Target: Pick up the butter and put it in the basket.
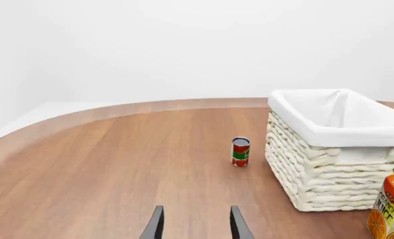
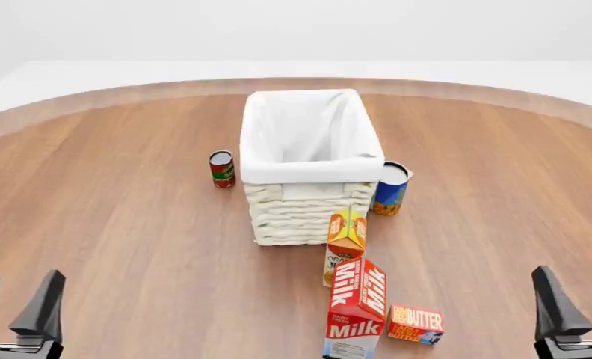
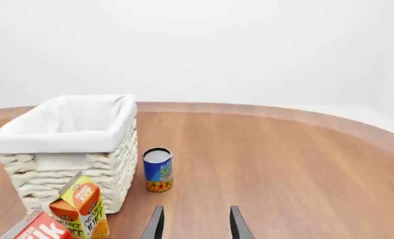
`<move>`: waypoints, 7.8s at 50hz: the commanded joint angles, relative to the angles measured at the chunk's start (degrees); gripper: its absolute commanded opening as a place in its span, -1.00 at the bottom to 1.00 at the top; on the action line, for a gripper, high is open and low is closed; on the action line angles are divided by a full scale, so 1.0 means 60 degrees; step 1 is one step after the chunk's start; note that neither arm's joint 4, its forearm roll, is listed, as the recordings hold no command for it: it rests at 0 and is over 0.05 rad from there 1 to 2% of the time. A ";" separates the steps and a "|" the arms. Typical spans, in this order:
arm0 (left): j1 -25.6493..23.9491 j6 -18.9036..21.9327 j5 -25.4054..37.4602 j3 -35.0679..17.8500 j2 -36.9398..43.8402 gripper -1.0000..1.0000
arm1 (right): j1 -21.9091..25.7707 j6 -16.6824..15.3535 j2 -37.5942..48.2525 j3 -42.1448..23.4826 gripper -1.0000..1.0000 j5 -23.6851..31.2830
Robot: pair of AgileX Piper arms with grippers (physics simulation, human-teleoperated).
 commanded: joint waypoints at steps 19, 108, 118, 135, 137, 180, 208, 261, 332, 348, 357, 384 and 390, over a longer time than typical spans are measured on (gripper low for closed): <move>0.0000 0.0000 0.0000 0.0000 0.0000 1.00 | 0.1708 -0.3374 0.2503 -0.4102 1.00 0.3599; 0.0000 0.0000 0.0000 0.0000 0.0000 1.00 | 0.8632 -0.4667 0.6713 -0.7919 1.00 1.1527; 0.0000 0.0000 0.0000 0.0000 0.0000 1.00 | 0.8653 -0.4603 0.6825 -0.7779 1.00 1.1519; 0.0000 0.0000 0.0000 0.0000 0.0000 1.00 | 0.8712 -0.4513 0.7089 -0.7455 1.00 1.1195; 0.0000 0.0000 0.0000 0.0000 0.0000 1.00 | 0.8708 -0.4509 0.7113 -0.7403 1.00 1.1143; 0.0000 0.0000 0.0000 0.0000 0.0000 1.00 | 0.7183 -0.5306 0.7393 -0.6581 1.00 1.0131; 0.0000 0.0000 0.0000 0.0000 0.0000 1.00 | 0.6913 -0.5150 0.7652 -0.5747 1.00 0.9033; 0.0000 0.0000 0.0000 0.0000 0.0000 1.00 | 0.5510 -0.6391 0.8802 -0.5194 1.00 0.7849; 0.0000 0.0000 0.0000 0.0000 0.0000 1.00 | 0.4958 -0.6873 1.0157 -0.4783 1.00 0.6021; 0.0000 0.0000 0.0000 0.0000 0.0000 1.00 | 0.3774 -0.8418 1.0927 -0.4972 1.00 0.5734; 0.0000 0.0000 0.0000 0.0000 0.0000 1.00 | 0.3537 -0.8880 1.1241 -0.4919 1.00 0.5556; 0.0000 0.0000 0.0000 0.0000 0.0000 1.00 | 0.3994 -0.8602 1.1647 -0.4787 1.00 0.4903; 0.0000 0.0000 0.0000 0.0000 0.0000 1.00 | 0.4116 -0.8477 1.1798 -0.4744 1.00 0.4698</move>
